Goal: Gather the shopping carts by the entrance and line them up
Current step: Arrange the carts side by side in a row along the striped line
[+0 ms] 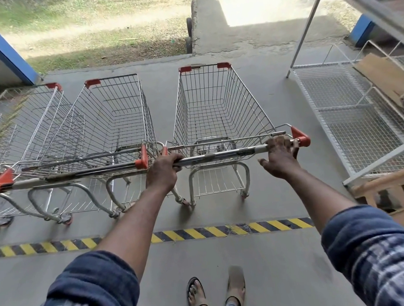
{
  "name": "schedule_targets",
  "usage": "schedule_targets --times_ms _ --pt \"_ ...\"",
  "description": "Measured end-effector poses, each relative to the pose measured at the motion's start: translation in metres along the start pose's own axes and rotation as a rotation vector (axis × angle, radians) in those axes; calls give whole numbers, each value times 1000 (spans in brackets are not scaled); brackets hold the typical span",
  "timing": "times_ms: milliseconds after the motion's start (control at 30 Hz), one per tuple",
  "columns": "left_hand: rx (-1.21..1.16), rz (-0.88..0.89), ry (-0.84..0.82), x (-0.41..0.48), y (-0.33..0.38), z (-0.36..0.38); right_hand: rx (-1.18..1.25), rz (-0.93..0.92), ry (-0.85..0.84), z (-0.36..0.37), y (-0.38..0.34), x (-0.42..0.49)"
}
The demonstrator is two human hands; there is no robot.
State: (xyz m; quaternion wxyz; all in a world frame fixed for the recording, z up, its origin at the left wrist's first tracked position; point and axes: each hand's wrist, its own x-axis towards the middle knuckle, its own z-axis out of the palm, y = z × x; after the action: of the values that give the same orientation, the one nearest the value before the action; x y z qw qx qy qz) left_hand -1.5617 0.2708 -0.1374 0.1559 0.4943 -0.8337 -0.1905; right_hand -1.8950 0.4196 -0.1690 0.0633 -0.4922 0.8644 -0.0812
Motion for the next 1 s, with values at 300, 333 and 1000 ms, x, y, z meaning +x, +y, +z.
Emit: schedule_targets --times_ms 300,333,1000 --pt "-119 71 59 -1 -16 -5 -38 4 -15 1 2 1" --pt "-82 55 154 -2 -20 -7 -40 4 -16 2 2 1" --pt "62 -172 81 3 -86 -35 116 -45 -115 17 -96 -6"
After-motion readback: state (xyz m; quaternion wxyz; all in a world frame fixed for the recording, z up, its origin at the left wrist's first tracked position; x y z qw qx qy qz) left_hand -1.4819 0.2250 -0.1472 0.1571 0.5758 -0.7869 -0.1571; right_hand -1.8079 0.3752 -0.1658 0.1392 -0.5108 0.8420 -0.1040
